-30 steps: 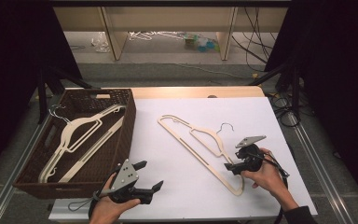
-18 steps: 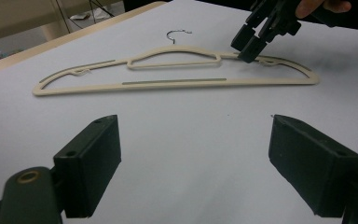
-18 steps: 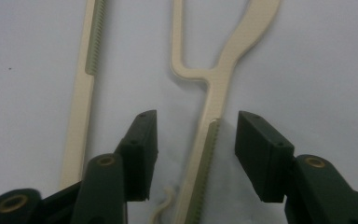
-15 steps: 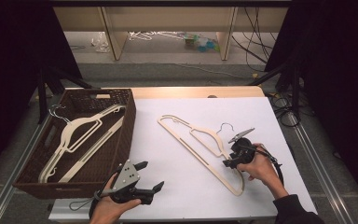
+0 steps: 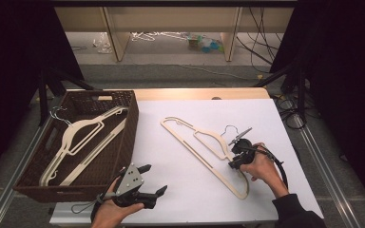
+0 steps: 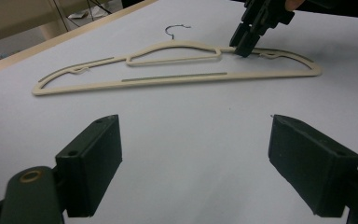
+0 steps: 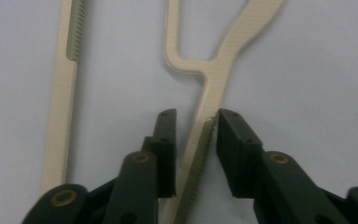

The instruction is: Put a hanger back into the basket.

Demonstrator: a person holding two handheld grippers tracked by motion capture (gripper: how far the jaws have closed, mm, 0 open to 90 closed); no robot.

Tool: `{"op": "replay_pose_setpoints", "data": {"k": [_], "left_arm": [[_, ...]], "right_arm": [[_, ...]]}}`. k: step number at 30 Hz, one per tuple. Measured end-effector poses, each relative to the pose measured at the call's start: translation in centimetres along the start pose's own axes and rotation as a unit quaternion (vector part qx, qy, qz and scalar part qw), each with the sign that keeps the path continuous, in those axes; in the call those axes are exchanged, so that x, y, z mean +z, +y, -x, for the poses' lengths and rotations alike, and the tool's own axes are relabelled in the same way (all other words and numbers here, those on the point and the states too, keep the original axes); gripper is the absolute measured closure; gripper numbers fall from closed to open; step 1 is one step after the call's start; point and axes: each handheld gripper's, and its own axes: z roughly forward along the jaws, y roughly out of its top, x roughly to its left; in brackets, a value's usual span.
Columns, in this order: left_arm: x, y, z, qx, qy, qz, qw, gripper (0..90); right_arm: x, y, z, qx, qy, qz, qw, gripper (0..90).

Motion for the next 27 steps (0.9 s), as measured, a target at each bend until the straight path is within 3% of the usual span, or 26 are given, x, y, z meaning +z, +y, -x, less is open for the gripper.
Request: {"op": "replay_pose_setpoints", "data": {"k": [4, 9, 14, 18, 27], "left_arm": [[-0.04, 0.04, -0.02, 0.008, 0.0, 0.0, 1.0, 17.5], [0.11, -0.01, 0.09, 0.001, -0.004, 0.0, 1.0, 17.7], [0.16, 0.04, 0.15, 0.009, -0.002, -0.002, 1.0, 17.9], [0.19, 0.06, 0.21, 0.007, -0.003, -0.002, 1.0, 18.1], [0.13, 0.08, 0.11, 0.012, -0.004, 0.0, 0.9999, 18.3]], "right_arm": [[-0.05, 0.08, -0.08, -0.002, 0.003, -0.005, 1.0, 73.5], [-0.06, 0.15, 0.04, 0.002, 0.006, -0.006, 1.0, 74.1], [0.08, 0.29, 0.31, 0.037, 0.019, -0.006, 0.9991, 69.9], [0.16, 0.56, 0.07, 0.033, 0.011, -0.014, 0.9993, 68.0], [0.17, 0.8, 0.05, 0.026, 0.001, -0.019, 0.9995, 74.7]]}}
